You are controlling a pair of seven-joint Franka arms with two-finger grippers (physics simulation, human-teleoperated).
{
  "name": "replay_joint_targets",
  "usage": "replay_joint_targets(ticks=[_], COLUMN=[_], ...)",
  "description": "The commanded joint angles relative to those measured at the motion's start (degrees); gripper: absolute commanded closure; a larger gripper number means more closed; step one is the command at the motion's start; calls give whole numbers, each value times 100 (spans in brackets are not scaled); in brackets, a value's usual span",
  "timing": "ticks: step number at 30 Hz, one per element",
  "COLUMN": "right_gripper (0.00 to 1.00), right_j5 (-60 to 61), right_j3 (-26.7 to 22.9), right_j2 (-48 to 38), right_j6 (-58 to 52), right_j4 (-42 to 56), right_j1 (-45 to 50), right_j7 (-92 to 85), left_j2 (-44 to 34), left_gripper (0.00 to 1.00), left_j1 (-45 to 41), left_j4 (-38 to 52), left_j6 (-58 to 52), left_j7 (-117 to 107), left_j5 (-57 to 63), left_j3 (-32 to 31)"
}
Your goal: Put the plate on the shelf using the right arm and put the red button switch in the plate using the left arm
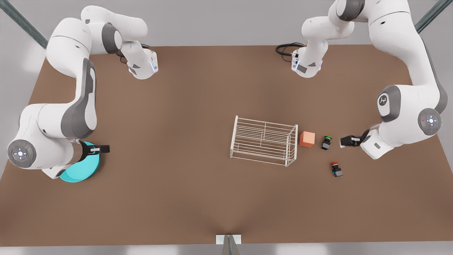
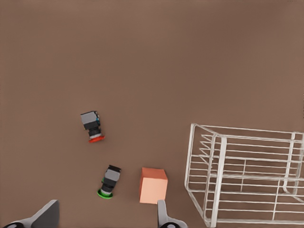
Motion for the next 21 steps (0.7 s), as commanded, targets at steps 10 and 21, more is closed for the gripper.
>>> replay_joint_targets(ticks=[10, 21], right_gripper=[0, 0], right_j5=[624, 1732], right_j3=[-346, -337], right_j2=[548, 1401], right_j6=[2477, 3207], right_j4=[-1542, -1639], right_j1=[-1359, -3109], right_j7=[-2832, -6822], left_j2=[619, 1551], left_gripper=[0, 0], left_j1=[-80, 149], left_j4=[-49, -146], left_j6=[1009, 1870], left_j7=[-119, -841], left_j5=[159, 529], left_j3=[-7, 2])
